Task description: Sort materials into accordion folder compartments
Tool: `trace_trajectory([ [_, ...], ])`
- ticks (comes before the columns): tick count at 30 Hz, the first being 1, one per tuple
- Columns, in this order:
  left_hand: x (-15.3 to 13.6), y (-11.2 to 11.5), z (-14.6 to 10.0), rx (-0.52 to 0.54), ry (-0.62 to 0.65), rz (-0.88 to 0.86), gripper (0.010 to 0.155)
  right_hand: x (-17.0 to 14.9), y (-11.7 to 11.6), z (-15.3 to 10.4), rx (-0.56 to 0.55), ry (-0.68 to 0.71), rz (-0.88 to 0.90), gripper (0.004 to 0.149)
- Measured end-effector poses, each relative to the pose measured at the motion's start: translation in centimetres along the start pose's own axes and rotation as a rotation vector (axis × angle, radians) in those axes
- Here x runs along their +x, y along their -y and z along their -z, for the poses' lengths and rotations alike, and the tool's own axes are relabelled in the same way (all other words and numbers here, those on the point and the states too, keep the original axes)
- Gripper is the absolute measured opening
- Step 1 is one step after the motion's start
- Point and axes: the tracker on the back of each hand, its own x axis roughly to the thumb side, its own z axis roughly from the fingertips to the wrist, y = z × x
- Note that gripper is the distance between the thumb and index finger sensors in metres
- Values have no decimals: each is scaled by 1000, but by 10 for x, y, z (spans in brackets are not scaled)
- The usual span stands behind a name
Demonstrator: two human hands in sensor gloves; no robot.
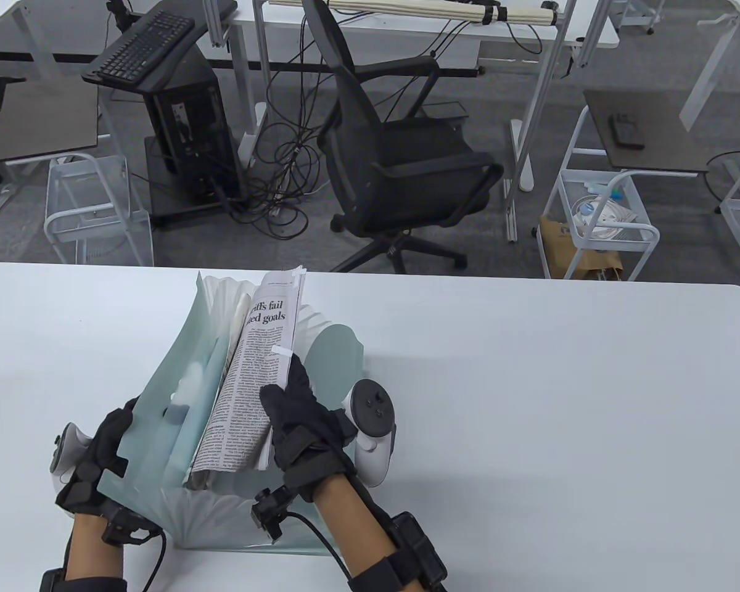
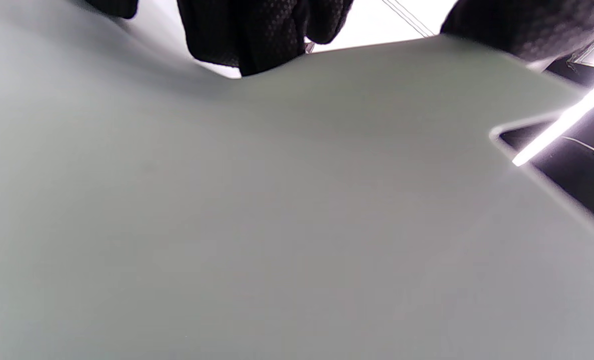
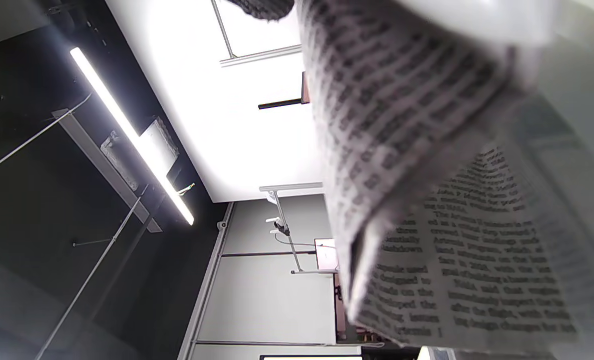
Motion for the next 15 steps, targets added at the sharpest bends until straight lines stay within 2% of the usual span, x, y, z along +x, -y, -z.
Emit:
trace_trajectory([
  [4, 0, 1, 0, 0, -1, 5, 83, 1, 1, -2, -31, -14, -53, 63],
  [9, 1, 1, 0, -1, -2, 13, 83, 15, -1, 0, -24, -145, -378, 64],
  [15, 2, 2, 0, 1, -2, 25, 83, 29, -7, 5, -40, -213, -662, 65],
])
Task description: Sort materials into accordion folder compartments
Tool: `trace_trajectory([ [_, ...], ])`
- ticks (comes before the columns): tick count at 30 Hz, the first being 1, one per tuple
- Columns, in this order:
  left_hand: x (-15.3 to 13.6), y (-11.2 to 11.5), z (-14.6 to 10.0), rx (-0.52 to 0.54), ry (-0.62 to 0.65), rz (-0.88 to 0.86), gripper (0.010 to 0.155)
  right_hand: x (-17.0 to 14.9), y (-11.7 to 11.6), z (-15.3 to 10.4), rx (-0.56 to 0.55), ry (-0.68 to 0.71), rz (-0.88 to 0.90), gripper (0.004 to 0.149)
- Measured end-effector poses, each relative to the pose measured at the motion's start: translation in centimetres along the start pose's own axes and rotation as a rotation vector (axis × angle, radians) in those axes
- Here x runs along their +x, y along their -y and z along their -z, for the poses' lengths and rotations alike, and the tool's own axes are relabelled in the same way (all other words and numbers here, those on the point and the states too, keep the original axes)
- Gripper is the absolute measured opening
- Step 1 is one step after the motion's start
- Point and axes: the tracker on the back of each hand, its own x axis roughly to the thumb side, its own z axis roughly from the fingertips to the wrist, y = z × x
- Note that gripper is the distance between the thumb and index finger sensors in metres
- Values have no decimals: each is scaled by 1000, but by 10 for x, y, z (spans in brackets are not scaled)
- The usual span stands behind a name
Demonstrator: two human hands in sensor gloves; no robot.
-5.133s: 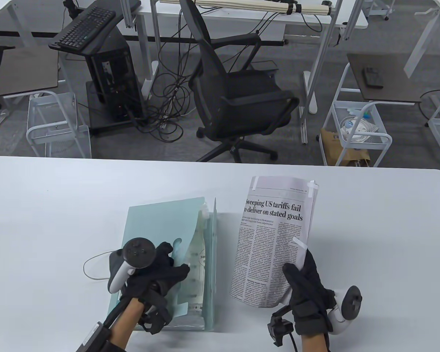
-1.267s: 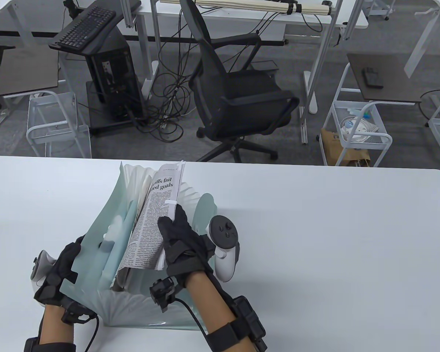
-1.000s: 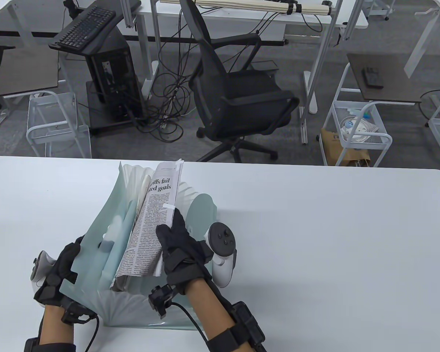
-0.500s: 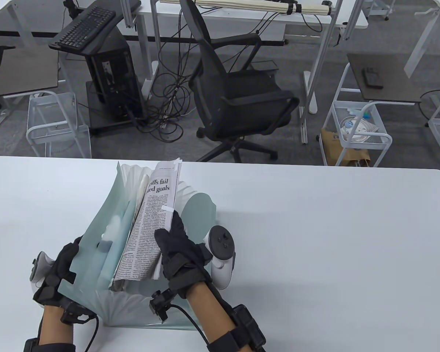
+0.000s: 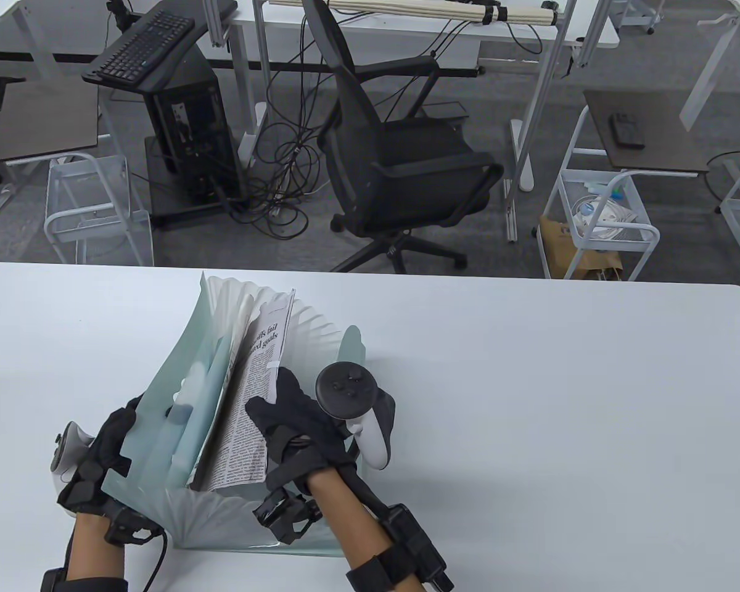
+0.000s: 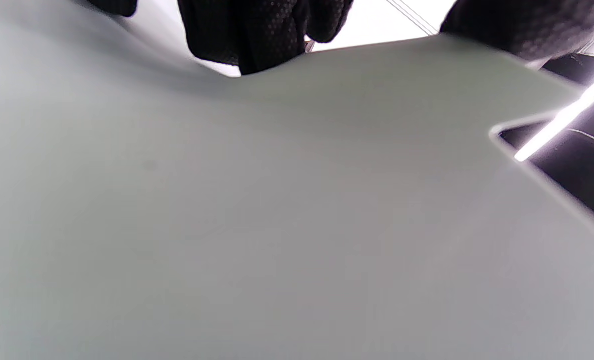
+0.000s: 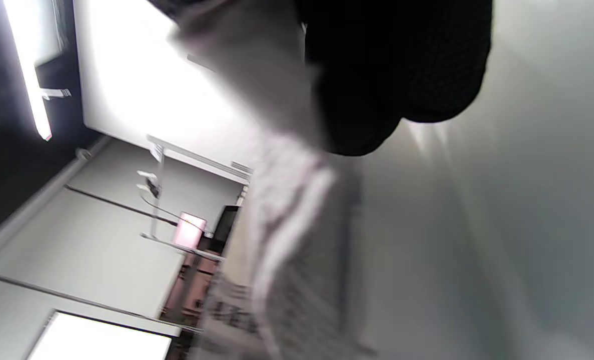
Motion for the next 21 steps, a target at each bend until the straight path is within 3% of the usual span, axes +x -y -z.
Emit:
trace_trajectory([
  [6, 1, 7, 3, -6, -6, 42, 83, 11, -2, 7, -81, -32, -170, 46],
  [10, 1, 13, 5, -4, -13, 79, 83, 20, -10, 14, -94, -73, -358, 45],
  [15, -2, 15, 6, -1, -14, 74, 83, 25, -23, 19, 38, -118, -458, 45],
  [21, -3, 16, 6, 3, -11, 85, 83, 26, -20, 23, 86, -189, -539, 44],
])
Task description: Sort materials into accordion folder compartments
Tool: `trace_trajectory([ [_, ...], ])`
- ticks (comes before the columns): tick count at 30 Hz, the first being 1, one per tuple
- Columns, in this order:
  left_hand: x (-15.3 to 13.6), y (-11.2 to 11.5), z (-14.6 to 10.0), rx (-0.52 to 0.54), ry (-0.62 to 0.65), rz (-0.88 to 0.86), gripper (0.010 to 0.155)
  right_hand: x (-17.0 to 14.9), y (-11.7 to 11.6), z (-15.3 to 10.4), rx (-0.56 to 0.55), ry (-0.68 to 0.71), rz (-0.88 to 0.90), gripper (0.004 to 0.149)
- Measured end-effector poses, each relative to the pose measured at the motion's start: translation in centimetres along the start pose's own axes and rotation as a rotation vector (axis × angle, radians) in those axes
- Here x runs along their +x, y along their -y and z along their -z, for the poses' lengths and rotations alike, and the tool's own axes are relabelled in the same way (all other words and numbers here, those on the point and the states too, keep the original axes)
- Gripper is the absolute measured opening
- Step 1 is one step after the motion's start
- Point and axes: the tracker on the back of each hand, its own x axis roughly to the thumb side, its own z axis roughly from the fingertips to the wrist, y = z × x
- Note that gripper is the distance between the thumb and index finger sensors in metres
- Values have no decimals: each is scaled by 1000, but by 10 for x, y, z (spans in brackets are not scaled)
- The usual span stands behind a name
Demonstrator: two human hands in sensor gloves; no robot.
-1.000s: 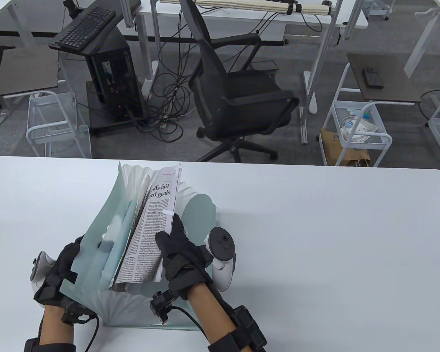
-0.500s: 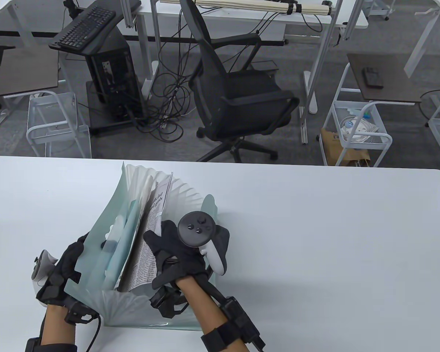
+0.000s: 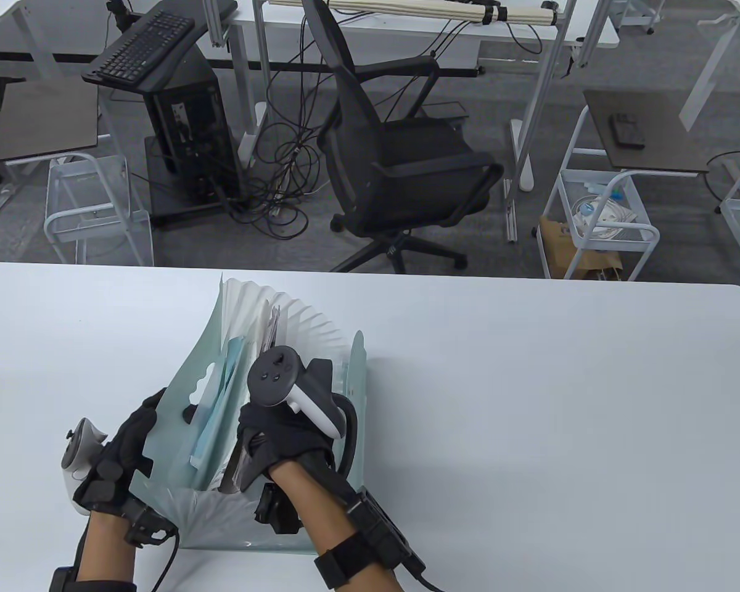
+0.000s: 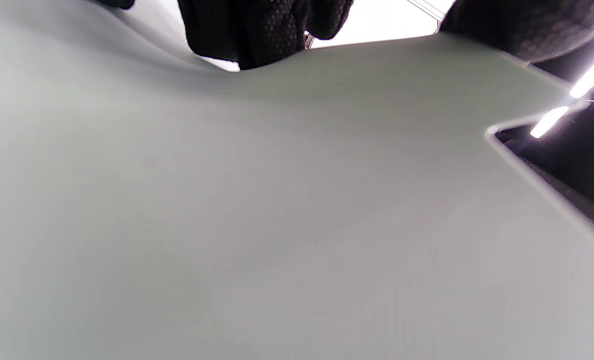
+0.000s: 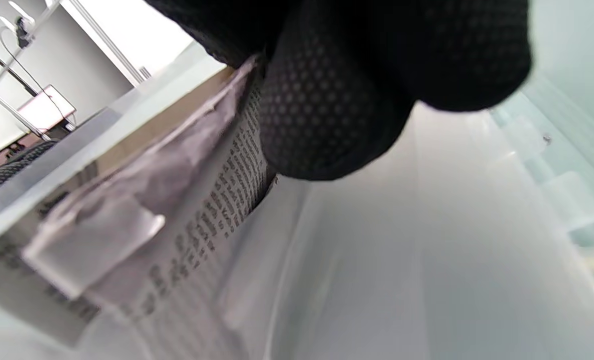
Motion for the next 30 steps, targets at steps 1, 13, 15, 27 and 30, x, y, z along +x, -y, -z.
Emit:
trace_trajectory([
  [1, 0, 0, 0, -1, -1, 0, 83, -2, 1, 1, 29, -9, -1, 44],
  [13, -9, 10, 5, -22, -25, 26, 81, -32, 31, -31, -100, 62, 63, 52],
  [15, -10, 14, 6, -25, -35, 41, 81, -45, 44, -41, -189, 84, 69, 51],
  [27, -22, 51, 20, -26, -115, 306, 77, -123, 47, -72, -519, 166, 7, 53],
  [30, -27, 61, 24, -32, -134, 386, 76, -146, 37, -72, -542, 164, 6, 54],
])
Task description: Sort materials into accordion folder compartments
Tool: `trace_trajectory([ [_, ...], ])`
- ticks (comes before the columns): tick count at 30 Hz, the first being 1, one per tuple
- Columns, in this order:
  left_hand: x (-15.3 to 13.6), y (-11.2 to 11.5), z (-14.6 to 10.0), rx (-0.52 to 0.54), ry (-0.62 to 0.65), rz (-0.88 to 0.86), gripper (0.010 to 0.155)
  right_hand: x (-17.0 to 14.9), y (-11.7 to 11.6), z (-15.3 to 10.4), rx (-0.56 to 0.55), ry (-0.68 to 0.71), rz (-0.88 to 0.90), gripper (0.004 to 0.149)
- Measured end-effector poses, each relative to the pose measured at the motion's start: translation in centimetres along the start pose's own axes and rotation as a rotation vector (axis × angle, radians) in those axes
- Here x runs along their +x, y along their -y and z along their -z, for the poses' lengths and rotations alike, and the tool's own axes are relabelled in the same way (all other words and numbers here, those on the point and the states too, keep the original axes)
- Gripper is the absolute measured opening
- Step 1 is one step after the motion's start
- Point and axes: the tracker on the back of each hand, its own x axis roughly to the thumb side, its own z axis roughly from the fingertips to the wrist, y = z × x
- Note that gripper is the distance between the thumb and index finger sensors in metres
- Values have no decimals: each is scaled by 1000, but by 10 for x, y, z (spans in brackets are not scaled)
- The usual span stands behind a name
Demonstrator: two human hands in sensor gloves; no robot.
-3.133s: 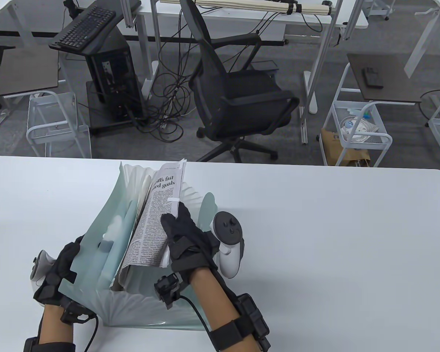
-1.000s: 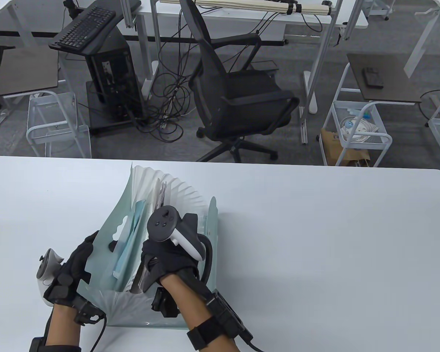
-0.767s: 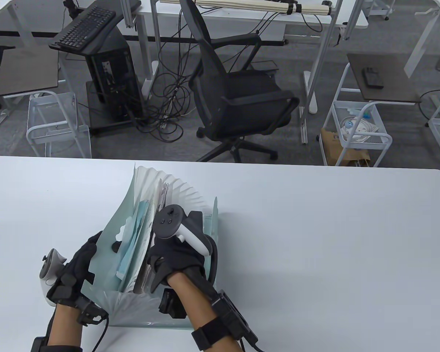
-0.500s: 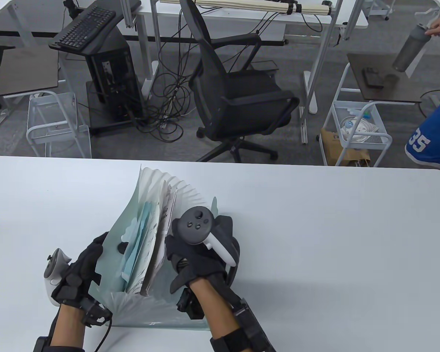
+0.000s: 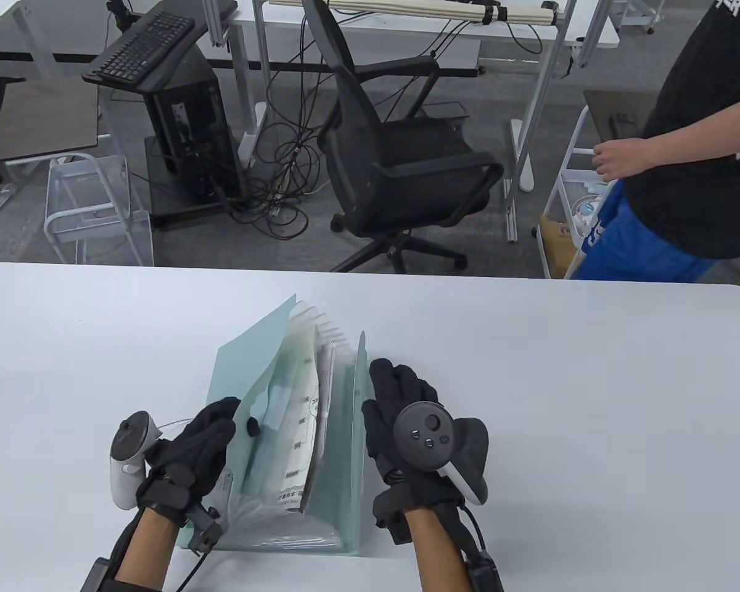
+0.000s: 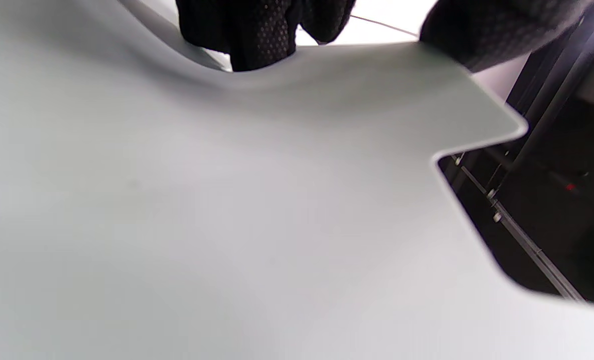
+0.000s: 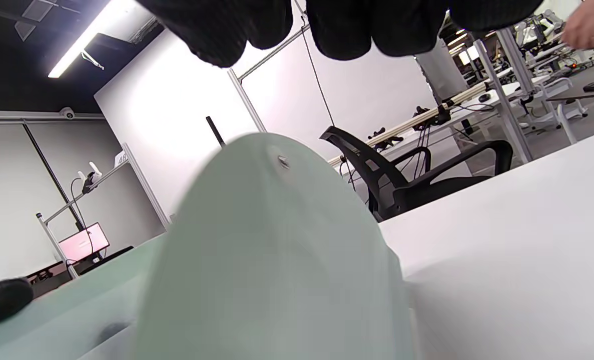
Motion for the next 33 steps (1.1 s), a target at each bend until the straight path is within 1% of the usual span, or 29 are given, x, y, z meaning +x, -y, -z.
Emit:
trace_trajectory([
  [8, -3, 18, 8, 1, -55, 112, 79, -38, -22, -12, -15, -6, -10, 55],
  [10, -2, 25, 10, 12, -74, 170, 78, -45, -29, -15, -8, -6, -5, 54],
  [20, -6, 51, 23, 15, -175, 399, 76, -67, -61, -34, -41, 19, 23, 54],
  [23, -8, 60, 28, 10, -210, 474, 75, -72, -62, -35, -3, 12, 53, 55],
  [28, -13, 73, 36, 10, -281, 594, 77, -74, -63, -35, -8, 22, 50, 55],
  [30, -15, 77, 41, -20, -312, 677, 76, -74, -64, -36, -6, 23, 48, 54],
  [32, -16, 80, 44, -41, -327, 710, 77, -74, -66, -36, -5, 25, 49, 55],
  [33, -17, 83, 47, -68, -355, 734, 76, -74, -67, -36, 7, 28, 43, 55],
])
